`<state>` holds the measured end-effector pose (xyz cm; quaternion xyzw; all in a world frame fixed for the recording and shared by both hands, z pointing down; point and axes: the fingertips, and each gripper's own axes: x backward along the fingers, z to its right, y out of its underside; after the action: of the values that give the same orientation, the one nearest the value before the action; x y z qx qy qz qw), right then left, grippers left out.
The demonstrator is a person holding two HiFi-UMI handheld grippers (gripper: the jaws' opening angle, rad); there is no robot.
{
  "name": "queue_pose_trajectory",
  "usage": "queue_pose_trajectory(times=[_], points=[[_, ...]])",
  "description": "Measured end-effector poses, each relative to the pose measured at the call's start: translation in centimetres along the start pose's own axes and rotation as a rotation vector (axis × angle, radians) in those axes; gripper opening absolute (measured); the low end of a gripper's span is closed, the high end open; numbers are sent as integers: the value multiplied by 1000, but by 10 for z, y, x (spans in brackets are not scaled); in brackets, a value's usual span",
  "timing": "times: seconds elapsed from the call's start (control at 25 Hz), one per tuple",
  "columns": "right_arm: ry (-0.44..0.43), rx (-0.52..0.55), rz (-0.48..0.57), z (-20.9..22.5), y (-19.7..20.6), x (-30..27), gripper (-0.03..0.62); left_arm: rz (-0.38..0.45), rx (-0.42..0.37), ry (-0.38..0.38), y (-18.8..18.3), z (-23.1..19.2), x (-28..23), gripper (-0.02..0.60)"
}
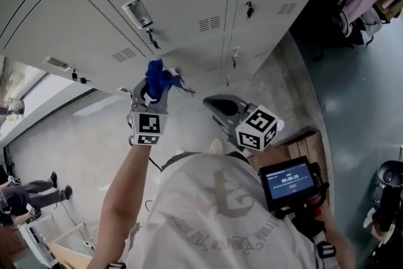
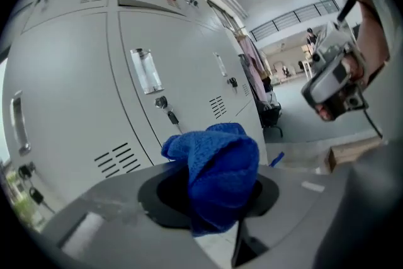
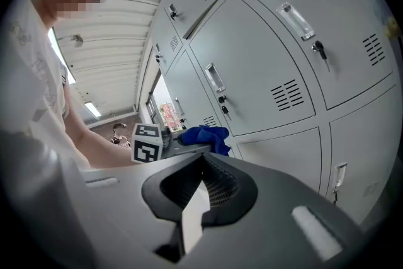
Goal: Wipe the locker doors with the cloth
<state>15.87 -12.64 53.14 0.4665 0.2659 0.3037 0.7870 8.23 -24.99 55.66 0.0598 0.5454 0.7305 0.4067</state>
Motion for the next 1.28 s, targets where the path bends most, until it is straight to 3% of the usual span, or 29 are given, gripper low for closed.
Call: queue_pose_trajectory(times=[0.28, 0.64, 0.88, 1.28], points=[[-72, 38, -39, -13, -2, -25, 3, 45, 219, 17, 12, 21, 64, 151], [-114, 112, -61, -61, -3, -56, 3, 73, 488, -34, 54, -8, 146, 152], [-104, 105, -38, -97, 8, -72, 3, 134, 563, -9, 68, -34, 191, 152], [-38, 91, -16, -134, 26, -83, 3, 165, 581, 82, 84, -37, 207, 152]])
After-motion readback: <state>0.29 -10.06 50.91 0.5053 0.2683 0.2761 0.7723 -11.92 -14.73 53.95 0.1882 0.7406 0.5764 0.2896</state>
